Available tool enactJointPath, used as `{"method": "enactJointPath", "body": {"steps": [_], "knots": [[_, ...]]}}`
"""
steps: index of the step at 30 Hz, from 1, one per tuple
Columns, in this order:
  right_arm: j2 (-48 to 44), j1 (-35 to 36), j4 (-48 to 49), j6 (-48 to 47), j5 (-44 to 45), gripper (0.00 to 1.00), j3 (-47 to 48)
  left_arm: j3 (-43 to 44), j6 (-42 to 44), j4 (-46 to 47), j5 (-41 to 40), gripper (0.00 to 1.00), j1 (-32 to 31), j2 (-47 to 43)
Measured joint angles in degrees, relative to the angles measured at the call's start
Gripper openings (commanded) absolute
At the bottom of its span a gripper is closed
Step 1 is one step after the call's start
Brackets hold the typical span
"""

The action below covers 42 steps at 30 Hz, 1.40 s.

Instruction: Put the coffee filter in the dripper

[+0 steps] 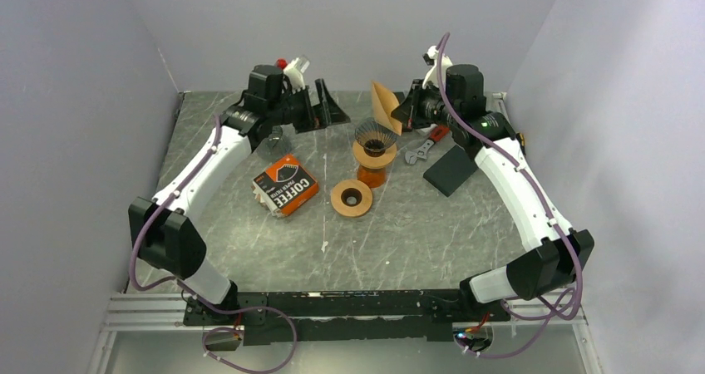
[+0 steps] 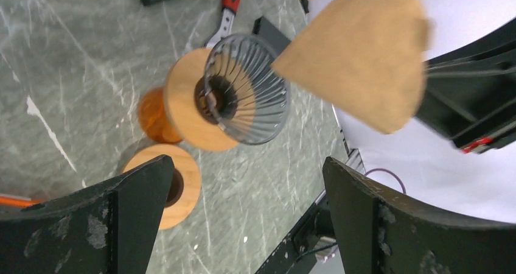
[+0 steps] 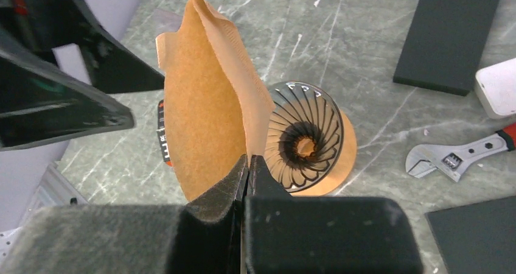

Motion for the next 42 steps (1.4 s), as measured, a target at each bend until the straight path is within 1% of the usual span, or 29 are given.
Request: {"method": "enactJointPath", "body": {"steps": [4,9,17,19,21,24,26,28,33,35,42], "knots": [[0.0,0.0,-1.11,-0.85,1.84,0.0,-0.07,7.63,0.31,-2.36,-4.68,0.99,-3.41,1.07],[0.11,1.18,-1.66,-1.99,4.79,0.0,-0.07,11.34,1.62,-3.85,-10.19,1.0,-6.86,1.38],[0.98,8.57,-4.46,-5.07,14.01,0.0,-0.04,17.27,3.28,-8.15,-15.04,1.0,-10.36,6.29],[0.98,9.97,-4.94,-5.7,15.89,0.0,-0.02,17.81,3.34,-9.22,-16.61,0.98,-10.86,7.17],[0.98,10.6,-4.94,-5.97,17.51,0.0,-0.02,17.81,3.32,-10.21,-18.05,0.93,-11.19,7.58],[0.98,10.88,-4.9,-6.01,18.82,0.0,-0.02,17.81,3.28,-10.8,-19.41,0.91,-11.45,8.11],[0.98,10.95,-4.9,-5.99,19.56,0.0,-0.02,18.08,3.3,-11.74,-20.31,0.87,-11.54,8.55],[0.98,10.95,-4.9,-5.99,19.82,0.0,-0.02,18.34,3.32,-12.41,-21.2,0.82,-11.63,9.05],[0.98,10.95,-4.87,-5.92,19.87,0.0,-0.02,18.34,4.2,-13.29,-23.65,0.78,-11.72,9.42],[0.98,10.95,-4.83,-5.88,19.39,0.0,-0.02,18.34,4.28,-13.35,-24.46,0.73,-11.76,9.46],[0.98,10.95,-4.35,-4.94,16.46,0.0,-0.02,17.9,4.24,-11.15,-23.69,0.75,-11.76,9.68]]}}
